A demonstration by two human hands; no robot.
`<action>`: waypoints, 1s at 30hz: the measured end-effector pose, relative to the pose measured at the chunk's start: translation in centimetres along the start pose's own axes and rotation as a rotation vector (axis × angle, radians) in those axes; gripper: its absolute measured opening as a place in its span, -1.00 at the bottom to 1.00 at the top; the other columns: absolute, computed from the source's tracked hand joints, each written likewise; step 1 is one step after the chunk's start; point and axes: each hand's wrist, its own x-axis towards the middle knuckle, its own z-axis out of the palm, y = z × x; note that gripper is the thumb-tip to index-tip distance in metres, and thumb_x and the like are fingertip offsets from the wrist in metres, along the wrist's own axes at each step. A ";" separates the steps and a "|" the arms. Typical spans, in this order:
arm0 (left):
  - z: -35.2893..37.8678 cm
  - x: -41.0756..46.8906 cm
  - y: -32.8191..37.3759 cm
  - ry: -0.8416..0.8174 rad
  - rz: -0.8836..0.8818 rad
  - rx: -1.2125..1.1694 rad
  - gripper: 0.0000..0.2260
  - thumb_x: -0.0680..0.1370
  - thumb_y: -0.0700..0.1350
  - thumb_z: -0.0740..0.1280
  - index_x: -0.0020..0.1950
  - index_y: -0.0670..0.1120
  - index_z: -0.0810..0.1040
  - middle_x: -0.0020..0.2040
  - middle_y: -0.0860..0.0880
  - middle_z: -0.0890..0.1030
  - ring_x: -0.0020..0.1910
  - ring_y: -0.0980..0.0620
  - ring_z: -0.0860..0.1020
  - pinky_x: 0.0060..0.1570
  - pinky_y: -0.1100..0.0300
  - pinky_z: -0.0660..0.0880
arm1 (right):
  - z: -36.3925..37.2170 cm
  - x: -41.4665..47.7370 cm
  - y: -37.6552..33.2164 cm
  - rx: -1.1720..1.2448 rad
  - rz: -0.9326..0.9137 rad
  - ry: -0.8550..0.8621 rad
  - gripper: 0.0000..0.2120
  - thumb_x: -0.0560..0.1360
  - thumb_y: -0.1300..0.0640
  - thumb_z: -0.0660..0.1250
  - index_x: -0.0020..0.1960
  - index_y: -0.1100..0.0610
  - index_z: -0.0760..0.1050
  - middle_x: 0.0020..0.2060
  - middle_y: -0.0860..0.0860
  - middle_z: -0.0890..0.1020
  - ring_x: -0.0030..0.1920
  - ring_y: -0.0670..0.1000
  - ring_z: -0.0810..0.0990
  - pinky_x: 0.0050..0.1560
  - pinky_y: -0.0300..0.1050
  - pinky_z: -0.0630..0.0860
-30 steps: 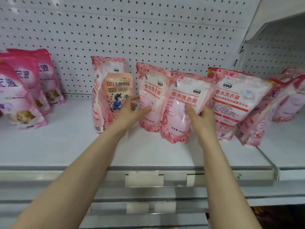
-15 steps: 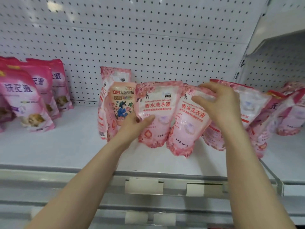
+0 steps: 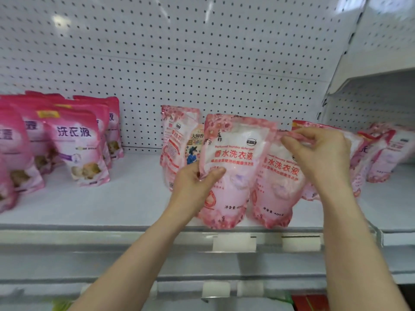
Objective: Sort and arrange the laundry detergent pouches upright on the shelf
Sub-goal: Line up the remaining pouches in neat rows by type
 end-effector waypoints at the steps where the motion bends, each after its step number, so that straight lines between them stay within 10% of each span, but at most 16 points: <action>1: -1.4 -0.5 0.2 0.011 -0.008 -0.029 -0.89 0.50 -0.04 0.43 -0.01 -0.01 0.68 -0.09 0.05 0.72 -0.08 0.05 0.69 0.00 -0.10 0.61 | 0.1 -0.6 -0.9 0.013 0.003 -0.005 -0.81 0.43 0.02 0.50 -0.02 0.10 0.70 -0.18 -0.10 0.70 -0.05 -0.02 0.66 0.15 0.10 0.57; 9: -13.5 -3.8 0.1 0.176 -0.021 -0.022 -0.92 0.51 -0.11 0.42 -0.02 -0.03 0.66 -0.16 -0.08 0.72 -0.15 -0.27 0.67 -0.15 -0.22 0.61 | 4.6 -5.6 -8.9 0.153 0.015 -0.084 -0.85 0.39 0.09 0.54 -0.06 0.11 0.71 -0.20 -0.06 0.71 -0.14 -0.08 0.66 0.04 0.01 0.63; 16: -22.9 -4.6 -2.0 0.369 -0.081 0.007 -0.94 0.49 -0.07 0.44 -0.06 0.00 0.66 -0.22 0.03 0.72 -0.17 -0.12 0.69 -0.08 -0.16 0.62 | 11.4 -5.9 -14.8 0.243 -0.018 -0.235 -0.84 0.38 0.07 0.55 -0.07 0.09 0.71 -0.15 -0.05 0.73 -0.09 -0.06 0.68 0.12 0.05 0.61; 30: -26.9 -0.6 -2.5 0.399 -0.095 0.116 -0.87 0.48 -0.07 0.43 0.01 0.00 0.68 -0.14 0.07 0.73 -0.13 0.06 0.69 -0.06 -0.04 0.61 | 26.5 6.4 -20.9 -0.347 -0.382 -0.675 -0.85 0.50 0.16 0.42 0.06 0.10 0.67 -0.01 0.02 0.70 -0.06 0.01 0.63 0.03 -0.09 0.59</action>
